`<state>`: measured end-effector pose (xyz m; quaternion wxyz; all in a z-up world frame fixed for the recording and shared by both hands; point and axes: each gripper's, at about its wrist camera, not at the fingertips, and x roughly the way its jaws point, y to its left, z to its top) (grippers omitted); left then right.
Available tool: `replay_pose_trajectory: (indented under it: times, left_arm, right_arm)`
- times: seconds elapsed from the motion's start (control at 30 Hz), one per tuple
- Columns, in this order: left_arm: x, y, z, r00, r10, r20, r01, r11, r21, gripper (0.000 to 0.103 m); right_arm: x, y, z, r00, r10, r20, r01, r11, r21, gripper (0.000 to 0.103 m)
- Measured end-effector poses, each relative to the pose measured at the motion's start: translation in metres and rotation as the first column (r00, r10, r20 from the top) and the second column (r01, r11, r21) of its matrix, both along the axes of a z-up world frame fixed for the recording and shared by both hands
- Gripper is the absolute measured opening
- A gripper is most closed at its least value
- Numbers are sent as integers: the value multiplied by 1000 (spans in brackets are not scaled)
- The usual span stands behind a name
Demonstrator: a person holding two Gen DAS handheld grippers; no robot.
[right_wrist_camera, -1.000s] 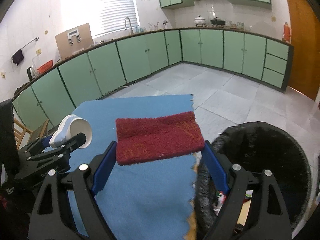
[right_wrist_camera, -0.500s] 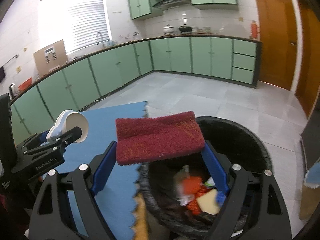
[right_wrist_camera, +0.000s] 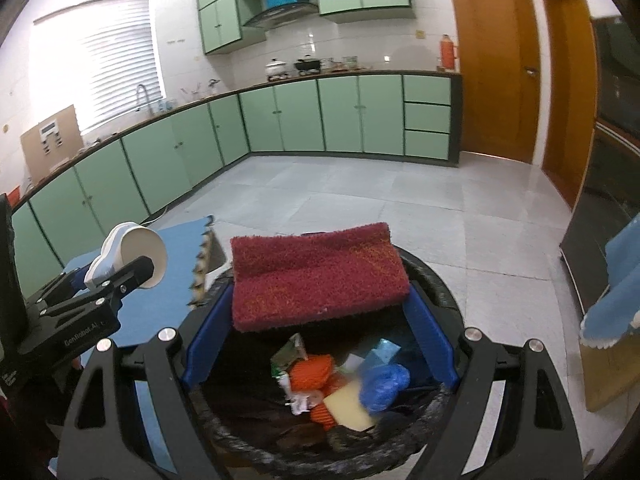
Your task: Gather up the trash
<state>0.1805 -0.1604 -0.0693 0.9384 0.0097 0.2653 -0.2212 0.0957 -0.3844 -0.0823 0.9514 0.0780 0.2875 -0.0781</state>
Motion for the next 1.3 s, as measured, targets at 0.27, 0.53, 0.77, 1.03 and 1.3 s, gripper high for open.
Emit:
replay_pose_trajectory:
  times: [0.27,0.53,0.77,1.03,1.3]
  left_arm:
    - [17,-36,-29,999,-33,-34,34,999,22,73]
    - [39,-70,-52,993,-69,-94,74,996,56,73]
    - [46,-79,-60,983,-108,-150,117,991,57,82]
    - [44,-61,-42,988,-86,-132,92,995,38,82]
    - [15,-11,-1,997,-43,-65,45,998,33,86]
  right_arm:
    - [18,-26,-33,998,-41,-40,42,999,8,81]
    - [37,-42,-68,991,-59,-118,59,998,-5,82]
    - [39,-49,-86,985,-71,-160,73,997,4,89]
    - [25,-38,-70,987,-76,-142,77,997,4,91]
    - [-1,-3,-18,998,-21,-64,22,1000,12,94]
